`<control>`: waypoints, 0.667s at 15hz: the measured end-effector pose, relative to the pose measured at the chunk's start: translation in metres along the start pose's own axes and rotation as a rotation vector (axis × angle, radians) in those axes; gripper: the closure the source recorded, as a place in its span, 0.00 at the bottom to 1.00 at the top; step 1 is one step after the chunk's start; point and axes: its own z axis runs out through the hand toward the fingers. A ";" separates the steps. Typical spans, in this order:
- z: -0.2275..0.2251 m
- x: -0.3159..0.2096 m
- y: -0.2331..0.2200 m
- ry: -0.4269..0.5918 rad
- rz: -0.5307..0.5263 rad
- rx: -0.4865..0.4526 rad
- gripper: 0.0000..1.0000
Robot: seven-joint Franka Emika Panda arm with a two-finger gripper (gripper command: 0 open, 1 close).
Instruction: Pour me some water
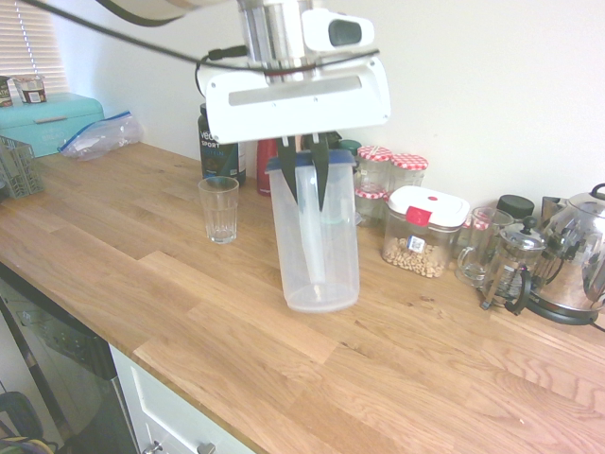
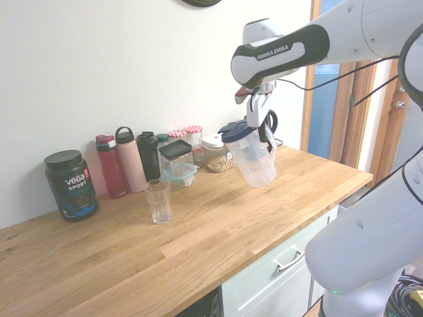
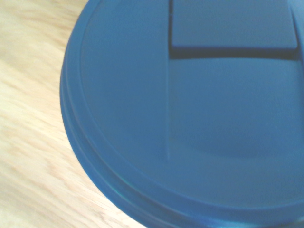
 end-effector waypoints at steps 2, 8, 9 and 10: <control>0.016 -0.002 0.013 0.002 0.111 0.039 1.00; 0.040 0.013 0.022 0.136 0.423 0.159 1.00; 0.046 0.016 0.019 0.168 0.470 0.173 1.00; 0.053 0.016 0.016 0.204 0.517 0.185 1.00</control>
